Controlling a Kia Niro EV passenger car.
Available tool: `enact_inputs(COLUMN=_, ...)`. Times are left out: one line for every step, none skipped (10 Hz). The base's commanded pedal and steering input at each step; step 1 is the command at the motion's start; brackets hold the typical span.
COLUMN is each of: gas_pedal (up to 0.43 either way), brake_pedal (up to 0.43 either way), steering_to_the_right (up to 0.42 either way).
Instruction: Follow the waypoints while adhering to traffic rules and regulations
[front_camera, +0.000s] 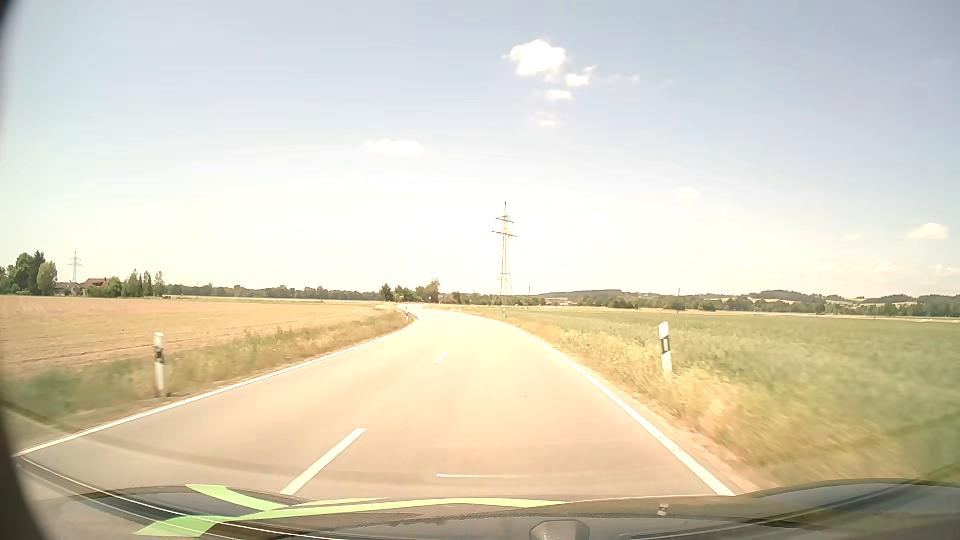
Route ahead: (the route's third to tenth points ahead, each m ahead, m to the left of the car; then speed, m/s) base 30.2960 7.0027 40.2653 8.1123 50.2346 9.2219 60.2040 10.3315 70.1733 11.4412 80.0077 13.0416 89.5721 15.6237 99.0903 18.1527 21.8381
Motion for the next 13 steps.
enact_inputs(gas_pedal=0.287, brake_pedal=0.0, steering_to_the_right=-0.019)
enact_inputs(gas_pedal=0.299, brake_pedal=0.0, steering_to_the_right=-0.019)
enact_inputs(gas_pedal=0.299, brake_pedal=0.0, steering_to_the_right=-0.019)
enact_inputs(gas_pedal=0.299, brake_pedal=0.0, steering_to_the_right=-0.019)
enact_inputs(gas_pedal=0.299, brake_pedal=0.0, steering_to_the_right=-0.019)
enact_inputs(gas_pedal=0.299, brake_pedal=0.0, steering_to_the_right=-0.019)
enact_inputs(gas_pedal=0.24, brake_pedal=0.0, steering_to_the_right=-0.019)
enact_inputs(gas_pedal=0.228, brake_pedal=0.0, steering_to_the_right=-0.019)
enact_inputs(gas_pedal=0.228, brake_pedal=0.0, steering_to_the_right=-0.019)
enact_inputs(gas_pedal=0.24, brake_pedal=0.0, steering_to_the_right=-0.018)
enact_inputs(gas_pedal=0.26, brake_pedal=0.0, steering_to_the_right=-0.018)
enact_inputs(gas_pedal=0.268, brake_pedal=0.0, steering_to_the_right=-0.016)
enact_inputs(gas_pedal=0.268, brake_pedal=0.0, steering_to_the_right=-0.015)
